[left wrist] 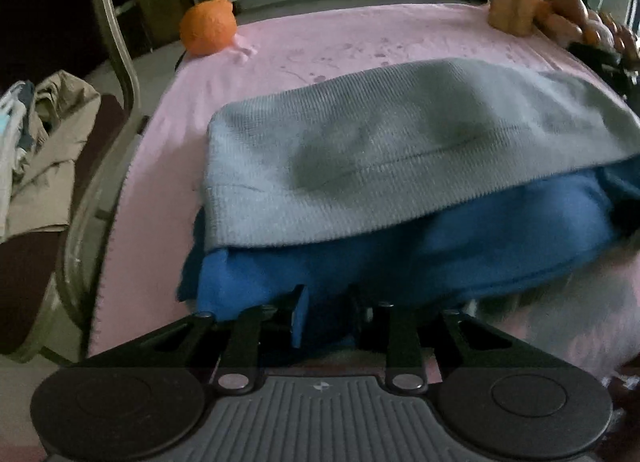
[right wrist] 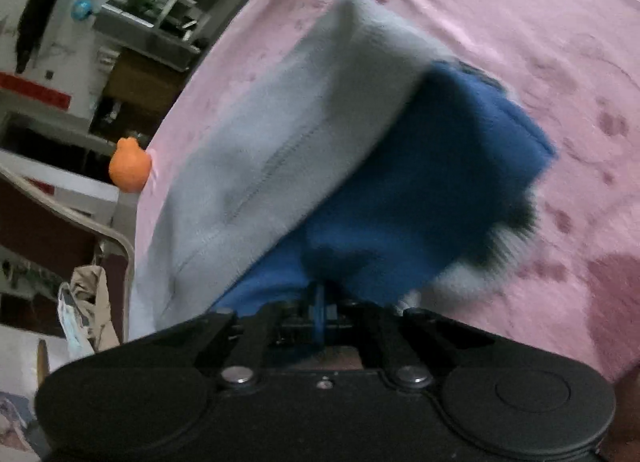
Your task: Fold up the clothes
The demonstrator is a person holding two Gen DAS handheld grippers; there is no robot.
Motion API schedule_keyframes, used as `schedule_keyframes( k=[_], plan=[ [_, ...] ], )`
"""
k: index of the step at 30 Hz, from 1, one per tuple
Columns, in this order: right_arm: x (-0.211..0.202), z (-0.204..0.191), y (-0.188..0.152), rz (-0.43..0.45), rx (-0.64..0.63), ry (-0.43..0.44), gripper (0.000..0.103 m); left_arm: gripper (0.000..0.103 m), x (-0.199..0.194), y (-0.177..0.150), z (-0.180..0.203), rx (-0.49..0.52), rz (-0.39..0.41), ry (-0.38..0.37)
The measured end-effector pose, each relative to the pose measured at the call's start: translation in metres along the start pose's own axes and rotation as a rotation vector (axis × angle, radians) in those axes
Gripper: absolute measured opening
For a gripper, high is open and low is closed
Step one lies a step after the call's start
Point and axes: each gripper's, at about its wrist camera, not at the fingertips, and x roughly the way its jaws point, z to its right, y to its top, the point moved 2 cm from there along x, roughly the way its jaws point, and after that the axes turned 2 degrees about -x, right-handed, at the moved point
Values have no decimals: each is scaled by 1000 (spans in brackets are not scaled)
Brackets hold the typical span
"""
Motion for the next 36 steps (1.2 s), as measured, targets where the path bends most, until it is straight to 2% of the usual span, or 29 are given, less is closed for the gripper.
schedule_keyframes(
  k=[3,6,7,10,13,15,19,25,28,31,34,36],
  plan=[
    [-23,11,-1,40,6,-15,0,29,-6,-3,-16,-58,-1,-14],
    [-46,26,0,106,28,-50,14,28,-14,-2,-30,-132,28,-39],
    [-53,32,1,128,37,-57,15,28,-18,-1,-34,-158,43,-49],
    [-73,46,2,221,82,38,18,28,-29,4,-36,-199,102,-87],
    [-82,56,6,296,145,61,37,28,-30,9,-23,-184,108,-103],
    [-76,64,9,272,195,59,44,28,-28,12,-13,-152,100,-110],
    [-59,71,10,206,237,12,45,28,-24,14,-1,-96,101,-125],
    [-47,78,18,217,214,5,49,28,-17,14,2,-88,82,-133],
    [-45,79,23,249,207,35,49,28,-18,12,2,-91,79,-134],
    [-43,89,21,260,282,96,49,28,-19,12,1,-91,82,-133],
    [-43,97,16,196,360,156,41,28,-19,12,0,-103,82,-137],
    [-41,102,10,133,398,182,41,28,-19,13,0,-106,81,-141]
  ],
)
